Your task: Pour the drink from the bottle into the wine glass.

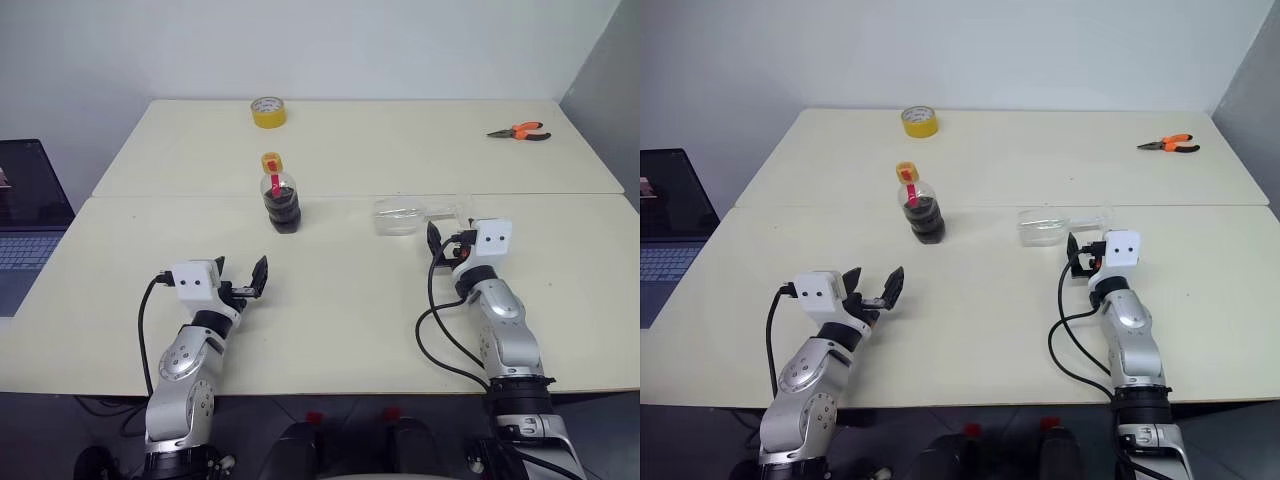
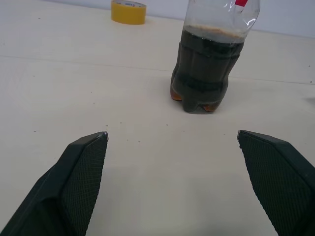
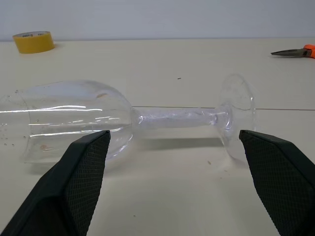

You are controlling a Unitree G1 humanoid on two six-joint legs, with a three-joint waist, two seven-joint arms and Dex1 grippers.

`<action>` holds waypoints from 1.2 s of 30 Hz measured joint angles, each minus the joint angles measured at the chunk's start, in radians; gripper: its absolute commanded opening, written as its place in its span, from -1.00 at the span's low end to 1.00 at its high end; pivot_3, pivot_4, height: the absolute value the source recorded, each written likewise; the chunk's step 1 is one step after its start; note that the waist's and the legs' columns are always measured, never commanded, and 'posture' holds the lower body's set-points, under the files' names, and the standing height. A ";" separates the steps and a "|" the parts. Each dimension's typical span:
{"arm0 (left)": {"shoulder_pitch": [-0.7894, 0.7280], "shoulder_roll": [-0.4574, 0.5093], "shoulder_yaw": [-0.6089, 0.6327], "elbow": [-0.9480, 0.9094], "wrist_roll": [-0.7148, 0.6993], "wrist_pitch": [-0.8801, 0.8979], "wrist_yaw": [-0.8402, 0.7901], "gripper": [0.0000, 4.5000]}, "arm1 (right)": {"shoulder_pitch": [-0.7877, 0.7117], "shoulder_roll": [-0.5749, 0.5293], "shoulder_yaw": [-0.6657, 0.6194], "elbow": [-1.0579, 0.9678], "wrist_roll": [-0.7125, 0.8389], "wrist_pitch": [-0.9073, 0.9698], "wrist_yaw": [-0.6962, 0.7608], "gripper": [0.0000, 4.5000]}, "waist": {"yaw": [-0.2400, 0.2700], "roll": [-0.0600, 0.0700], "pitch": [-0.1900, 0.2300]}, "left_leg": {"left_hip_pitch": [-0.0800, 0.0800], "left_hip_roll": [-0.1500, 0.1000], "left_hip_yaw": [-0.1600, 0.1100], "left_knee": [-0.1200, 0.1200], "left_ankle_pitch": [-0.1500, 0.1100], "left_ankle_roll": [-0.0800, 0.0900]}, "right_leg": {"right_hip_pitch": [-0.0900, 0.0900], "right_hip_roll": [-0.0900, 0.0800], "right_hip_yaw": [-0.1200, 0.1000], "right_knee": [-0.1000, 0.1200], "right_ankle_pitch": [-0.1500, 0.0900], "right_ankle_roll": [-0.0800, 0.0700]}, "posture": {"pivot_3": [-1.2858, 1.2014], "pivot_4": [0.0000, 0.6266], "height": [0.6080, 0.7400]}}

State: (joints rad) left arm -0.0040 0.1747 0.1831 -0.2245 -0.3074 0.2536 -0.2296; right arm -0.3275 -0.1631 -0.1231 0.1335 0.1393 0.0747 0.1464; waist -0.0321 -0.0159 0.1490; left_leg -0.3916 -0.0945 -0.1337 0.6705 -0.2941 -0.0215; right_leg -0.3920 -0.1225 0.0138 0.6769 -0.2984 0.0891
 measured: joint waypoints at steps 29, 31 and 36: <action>-0.372 0.056 -0.031 0.328 0.056 -0.070 -0.066 0.99 | -0.018 -0.166 0.257 -0.329 0.160 0.252 0.460 1.00 | 0.001 -0.001 0.001 | -0.001 0.000 -0.001 0.000 0.000 0.000 | -0.001 0.000 -0.001 -0.001 0.000 0.000 | 0.03 -0.52 1.00; -0.387 0.056 -0.040 0.360 0.061 -0.079 -0.071 0.99 | -0.015 -0.190 0.278 -0.354 0.160 0.287 0.489 1.00 | 0.001 -0.001 0.001 | -0.001 0.000 -0.001 0.000 0.000 0.000 | -0.001 0.000 -0.001 -0.001 0.000 0.000 | 0.03 -0.52 1.00; -0.426 0.056 -0.049 0.434 0.079 -0.089 -0.078 0.99 | -0.007 -0.189 0.286 -0.364 0.159 0.320 0.503 1.00 | 0.001 -0.001 0.001 | -0.002 0.000 -0.001 0.000 0.000 0.000 | -0.002 0.000 -0.001 -0.001 0.000 0.000 | 0.03 -0.52 1.00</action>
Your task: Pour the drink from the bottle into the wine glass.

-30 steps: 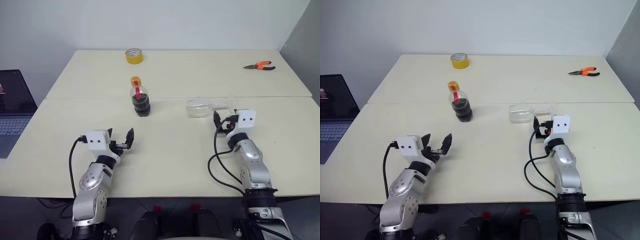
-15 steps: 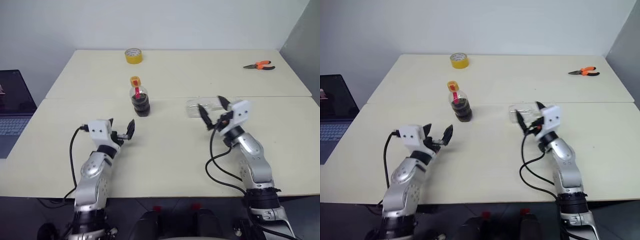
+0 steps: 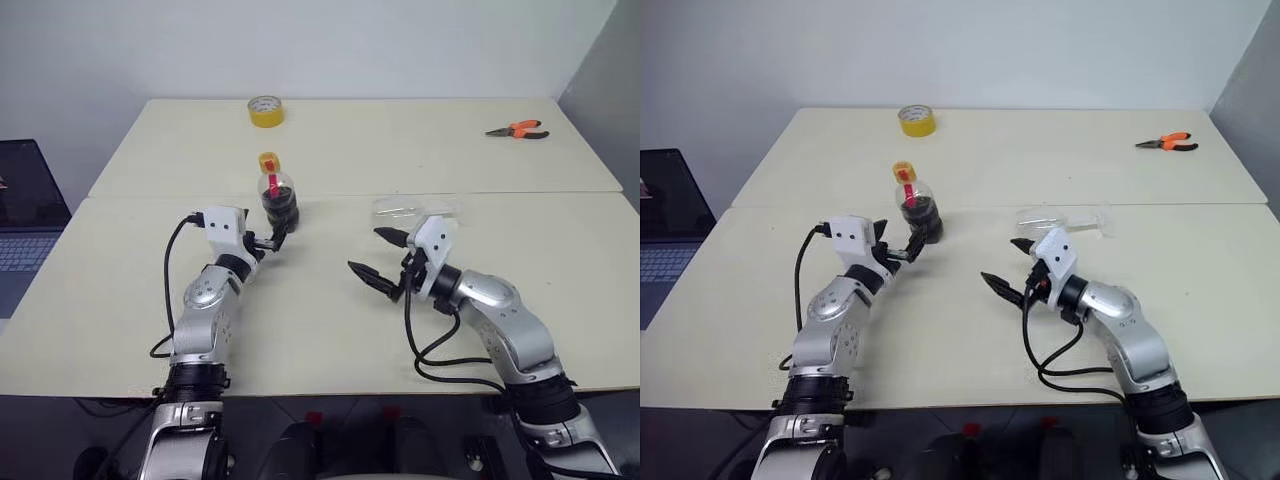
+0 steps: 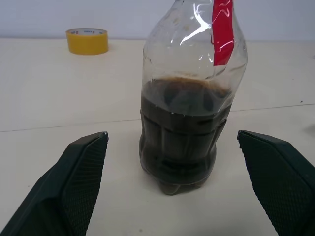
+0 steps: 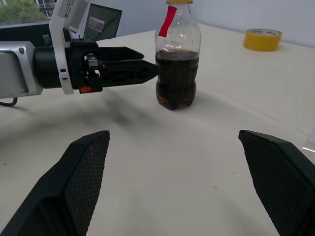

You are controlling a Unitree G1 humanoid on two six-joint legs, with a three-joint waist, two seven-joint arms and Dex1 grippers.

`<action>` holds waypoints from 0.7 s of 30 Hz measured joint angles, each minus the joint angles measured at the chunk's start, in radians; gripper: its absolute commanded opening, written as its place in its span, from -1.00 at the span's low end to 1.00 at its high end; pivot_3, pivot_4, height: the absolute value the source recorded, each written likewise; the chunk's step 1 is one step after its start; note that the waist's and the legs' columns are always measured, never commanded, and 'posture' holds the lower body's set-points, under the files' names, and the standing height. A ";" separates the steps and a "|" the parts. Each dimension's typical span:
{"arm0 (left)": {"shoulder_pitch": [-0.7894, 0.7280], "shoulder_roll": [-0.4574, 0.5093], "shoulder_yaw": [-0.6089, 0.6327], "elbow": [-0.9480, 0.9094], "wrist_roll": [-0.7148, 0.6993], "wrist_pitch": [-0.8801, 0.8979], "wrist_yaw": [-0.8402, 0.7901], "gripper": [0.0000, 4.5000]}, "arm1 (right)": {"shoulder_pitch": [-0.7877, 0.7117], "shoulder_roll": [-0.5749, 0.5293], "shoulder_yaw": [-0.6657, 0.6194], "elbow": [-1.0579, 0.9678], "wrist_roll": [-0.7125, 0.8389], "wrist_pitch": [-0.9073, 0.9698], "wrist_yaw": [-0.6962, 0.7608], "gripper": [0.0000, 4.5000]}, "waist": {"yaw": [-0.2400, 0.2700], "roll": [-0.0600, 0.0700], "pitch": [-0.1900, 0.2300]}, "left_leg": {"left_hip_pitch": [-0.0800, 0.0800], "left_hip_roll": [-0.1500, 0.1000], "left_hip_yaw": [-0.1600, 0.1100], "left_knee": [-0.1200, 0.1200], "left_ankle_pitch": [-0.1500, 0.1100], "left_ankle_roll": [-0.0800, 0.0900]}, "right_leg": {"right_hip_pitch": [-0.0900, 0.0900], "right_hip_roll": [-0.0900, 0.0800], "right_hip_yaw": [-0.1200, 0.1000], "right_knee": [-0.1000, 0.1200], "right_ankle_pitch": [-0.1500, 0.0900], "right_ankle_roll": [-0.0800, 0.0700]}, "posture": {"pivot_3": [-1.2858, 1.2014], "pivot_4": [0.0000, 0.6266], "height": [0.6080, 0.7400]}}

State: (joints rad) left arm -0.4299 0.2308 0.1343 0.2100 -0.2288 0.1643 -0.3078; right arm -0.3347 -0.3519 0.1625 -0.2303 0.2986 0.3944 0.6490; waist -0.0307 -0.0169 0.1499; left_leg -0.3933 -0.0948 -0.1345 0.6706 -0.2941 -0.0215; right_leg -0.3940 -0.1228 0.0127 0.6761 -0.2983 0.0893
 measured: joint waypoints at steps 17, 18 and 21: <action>-0.136 -0.014 -0.020 0.202 0.017 -0.070 -0.033 0.99 | 0.030 0.001 0.016 -0.039 -0.001 0.029 0.001 1.00 | 0.000 0.000 0.000 | -0.001 0.000 0.000 0.001 0.000 0.000 | -0.001 0.000 0.000 0.001 0.000 0.000 | 0.03 -0.52 1.00; -0.144 -0.014 -0.020 0.214 0.018 -0.077 -0.035 0.99 | 0.031 0.001 0.016 -0.039 -0.001 0.029 0.001 1.00 | 0.000 0.000 0.000 | -0.001 0.000 0.000 0.001 0.000 0.000 | -0.001 0.000 0.000 0.001 0.000 0.000 | 0.03 -0.52 1.00; -0.171 -0.012 -0.020 0.253 0.022 -0.099 -0.047 0.99 | 0.032 0.002 0.016 -0.039 -0.001 0.029 0.001 1.00 | 0.000 0.000 0.000 | -0.001 0.000 0.000 0.001 0.000 0.000 | -0.001 0.000 0.000 0.001 0.000 0.000 | 0.03 -0.52 1.00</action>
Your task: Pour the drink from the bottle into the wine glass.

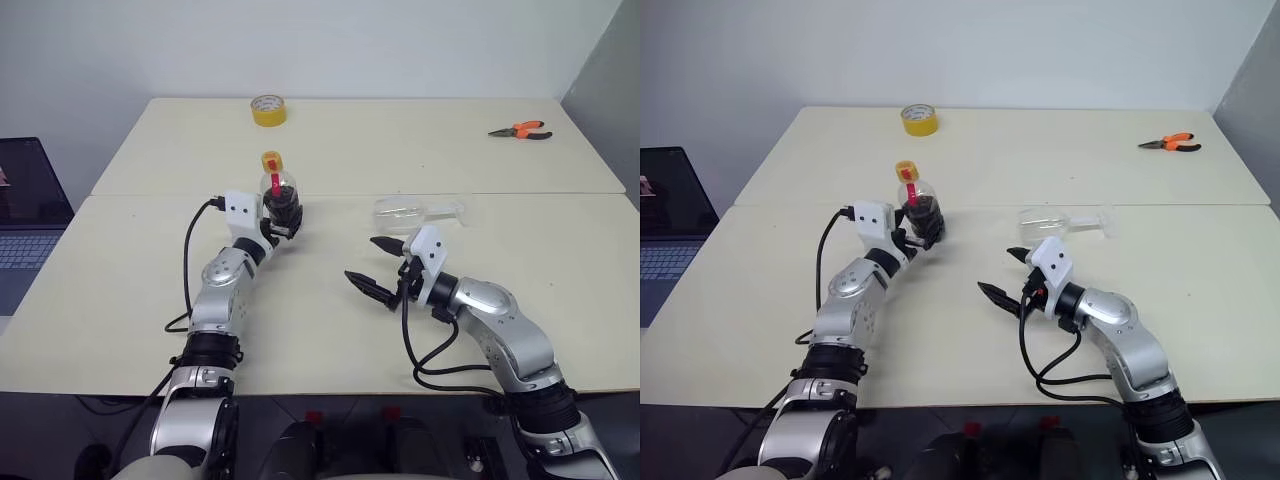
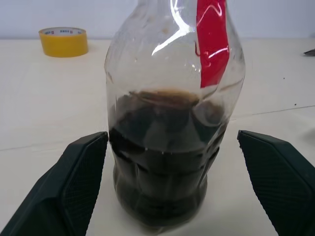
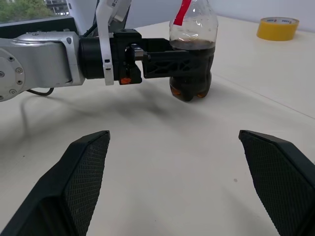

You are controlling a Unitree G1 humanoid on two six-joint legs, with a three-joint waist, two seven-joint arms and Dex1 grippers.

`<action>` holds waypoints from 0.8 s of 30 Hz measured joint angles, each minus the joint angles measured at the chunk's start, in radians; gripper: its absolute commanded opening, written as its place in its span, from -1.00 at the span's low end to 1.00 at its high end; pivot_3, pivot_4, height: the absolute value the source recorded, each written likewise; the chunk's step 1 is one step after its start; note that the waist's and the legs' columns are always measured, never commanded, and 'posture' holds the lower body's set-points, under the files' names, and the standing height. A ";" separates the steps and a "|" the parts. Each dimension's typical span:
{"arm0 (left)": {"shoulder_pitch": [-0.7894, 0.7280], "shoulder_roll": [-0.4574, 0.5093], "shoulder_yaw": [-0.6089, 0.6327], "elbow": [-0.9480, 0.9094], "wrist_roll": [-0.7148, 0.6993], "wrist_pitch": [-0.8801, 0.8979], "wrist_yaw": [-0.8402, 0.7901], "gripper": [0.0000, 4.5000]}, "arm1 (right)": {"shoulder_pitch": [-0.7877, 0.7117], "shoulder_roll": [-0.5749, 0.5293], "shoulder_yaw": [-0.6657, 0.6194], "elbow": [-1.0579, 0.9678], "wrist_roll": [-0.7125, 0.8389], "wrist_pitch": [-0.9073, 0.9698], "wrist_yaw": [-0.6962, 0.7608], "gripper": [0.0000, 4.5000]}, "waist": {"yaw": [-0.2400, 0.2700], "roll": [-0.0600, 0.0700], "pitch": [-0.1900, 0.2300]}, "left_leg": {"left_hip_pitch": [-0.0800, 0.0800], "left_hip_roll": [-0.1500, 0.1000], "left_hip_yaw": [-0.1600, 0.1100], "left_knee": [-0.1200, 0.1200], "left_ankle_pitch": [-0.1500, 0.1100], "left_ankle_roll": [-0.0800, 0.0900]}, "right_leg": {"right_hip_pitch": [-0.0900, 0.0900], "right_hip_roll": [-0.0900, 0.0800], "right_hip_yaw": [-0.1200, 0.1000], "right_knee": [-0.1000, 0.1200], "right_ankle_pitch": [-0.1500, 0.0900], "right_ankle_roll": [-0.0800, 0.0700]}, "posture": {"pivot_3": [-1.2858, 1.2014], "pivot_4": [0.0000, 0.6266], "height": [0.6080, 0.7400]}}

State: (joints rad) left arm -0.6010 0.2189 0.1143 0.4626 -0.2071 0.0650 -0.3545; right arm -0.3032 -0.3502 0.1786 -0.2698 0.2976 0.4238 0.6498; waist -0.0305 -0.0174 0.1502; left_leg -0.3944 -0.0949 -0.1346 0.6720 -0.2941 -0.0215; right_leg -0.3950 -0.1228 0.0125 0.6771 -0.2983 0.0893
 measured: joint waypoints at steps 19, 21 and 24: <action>-0.151 -0.002 0.002 0.287 0.036 -0.175 -0.028 0.99 | 0.007 0.002 -0.001 0.000 -0.003 0.000 -0.020 1.00 | -0.001 0.000 0.000 | -0.006 0.000 -0.001 0.004 0.000 0.000 | -0.005 0.000 -0.001 0.003 0.000 0.000 | 0.03 -0.52 1.00; -0.159 -0.004 0.001 0.307 0.039 -0.195 -0.029 0.82 | 0.008 0.001 -0.001 0.000 -0.004 0.000 -0.023 1.00 | -0.001 -0.001 0.000 | -0.006 0.000 -0.001 0.004 0.000 0.000 | -0.006 0.000 -0.001 0.003 0.000 0.000 | 0.03 -0.52 1.00; -0.169 -0.005 0.003 0.328 0.039 -0.212 -0.030 0.49 | 0.008 0.001 -0.002 0.000 -0.008 0.000 -0.031 1.00 | 0.000 -0.001 0.000 | -0.006 -0.001 -0.001 0.004 0.000 0.000 | -0.006 0.000 -0.001 0.003 0.000 0.000 | 0.03 -0.52 1.00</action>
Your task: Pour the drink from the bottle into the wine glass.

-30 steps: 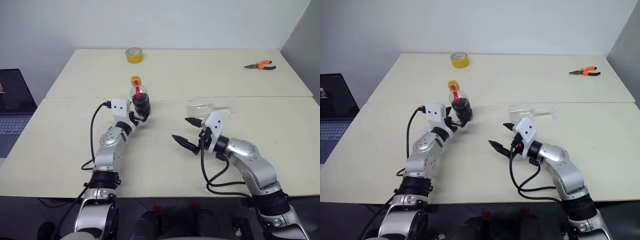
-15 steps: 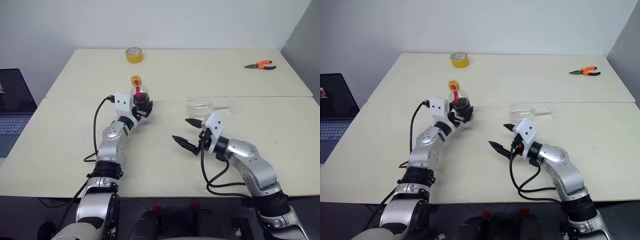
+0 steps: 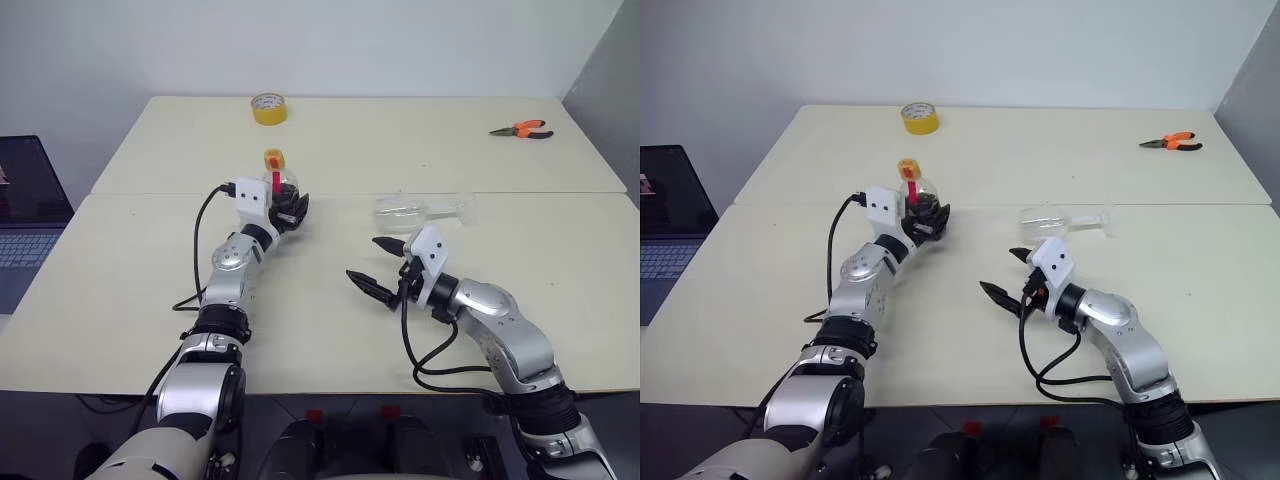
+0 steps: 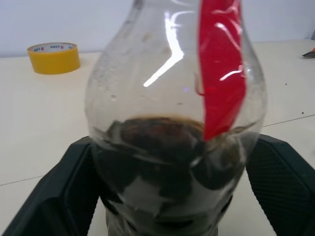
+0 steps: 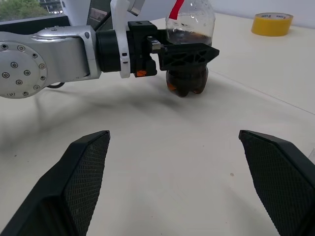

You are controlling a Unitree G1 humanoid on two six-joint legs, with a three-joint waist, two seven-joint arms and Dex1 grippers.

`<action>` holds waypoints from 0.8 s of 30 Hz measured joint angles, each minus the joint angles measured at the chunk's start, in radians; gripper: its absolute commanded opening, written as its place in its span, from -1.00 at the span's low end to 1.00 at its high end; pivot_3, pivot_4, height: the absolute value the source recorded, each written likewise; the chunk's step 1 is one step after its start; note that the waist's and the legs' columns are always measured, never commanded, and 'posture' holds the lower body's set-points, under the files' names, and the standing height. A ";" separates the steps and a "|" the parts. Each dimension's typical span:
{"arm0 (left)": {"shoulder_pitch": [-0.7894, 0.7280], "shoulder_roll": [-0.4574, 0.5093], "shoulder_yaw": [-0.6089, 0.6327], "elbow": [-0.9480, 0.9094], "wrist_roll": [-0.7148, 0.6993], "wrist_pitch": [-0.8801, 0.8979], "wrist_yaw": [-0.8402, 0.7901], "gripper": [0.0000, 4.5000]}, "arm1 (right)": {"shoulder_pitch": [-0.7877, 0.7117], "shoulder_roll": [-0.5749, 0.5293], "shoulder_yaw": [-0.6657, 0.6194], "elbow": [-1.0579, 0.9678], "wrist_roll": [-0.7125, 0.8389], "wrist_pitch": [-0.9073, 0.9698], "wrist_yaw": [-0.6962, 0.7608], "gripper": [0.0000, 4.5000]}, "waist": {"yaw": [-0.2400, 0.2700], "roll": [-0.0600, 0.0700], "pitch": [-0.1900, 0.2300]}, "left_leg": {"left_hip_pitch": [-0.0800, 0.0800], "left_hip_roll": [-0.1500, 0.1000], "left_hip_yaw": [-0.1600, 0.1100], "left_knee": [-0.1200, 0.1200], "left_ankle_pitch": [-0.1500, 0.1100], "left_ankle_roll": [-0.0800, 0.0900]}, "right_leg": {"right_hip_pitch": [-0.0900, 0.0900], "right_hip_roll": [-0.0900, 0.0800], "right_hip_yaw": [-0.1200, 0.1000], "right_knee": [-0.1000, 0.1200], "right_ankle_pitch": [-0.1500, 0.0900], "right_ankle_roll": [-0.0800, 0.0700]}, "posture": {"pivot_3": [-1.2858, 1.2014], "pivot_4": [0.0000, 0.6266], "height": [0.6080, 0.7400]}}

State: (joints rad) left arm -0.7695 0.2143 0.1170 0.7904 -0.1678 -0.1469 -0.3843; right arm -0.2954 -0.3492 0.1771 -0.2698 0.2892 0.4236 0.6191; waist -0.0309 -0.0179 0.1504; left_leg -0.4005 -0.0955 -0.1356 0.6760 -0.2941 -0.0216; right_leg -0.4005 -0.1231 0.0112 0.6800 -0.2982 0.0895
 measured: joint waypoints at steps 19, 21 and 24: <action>0.317 -0.088 -0.165 -0.614 0.017 0.295 -0.008 -0.03 | -0.437 0.145 -0.089 0.017 0.010 0.269 -0.253 1.00 | -0.004 0.000 0.000 | -0.002 0.000 0.001 0.000 0.000 0.000 | -0.004 0.000 0.003 0.001 0.000 0.000 | 0.03 -0.52 1.00; 0.347 -0.114 -0.212 -0.695 0.027 0.354 0.008 -0.03 | -0.471 0.159 -0.070 0.018 0.016 0.318 -0.250 1.00 | -0.004 0.000 0.000 | -0.002 0.000 0.001 0.000 0.000 0.000 | -0.004 0.000 0.003 0.001 0.000 0.000 | 0.03 -0.52 1.00; 0.364 -0.127 -0.247 -0.774 0.039 0.411 0.031 -0.03 | -0.476 0.161 -0.055 0.024 0.039 0.381 -0.241 1.00 | -0.006 0.000 0.000 | -0.002 0.000 0.002 0.000 0.000 0.000 | -0.004 0.000 0.003 0.001 0.000 0.000 | 0.03 -0.52 1.00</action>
State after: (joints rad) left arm -0.4055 0.0875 -0.1303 0.0166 -0.1283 0.2637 -0.3532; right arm -0.7716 -0.1883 0.1220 -0.2461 0.3281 0.8045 0.3779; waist -0.0365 -0.0177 0.1503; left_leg -0.4023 -0.0950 -0.1338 0.6759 -0.2941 -0.0216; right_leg -0.4047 -0.1229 0.0145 0.6815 -0.2981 0.0892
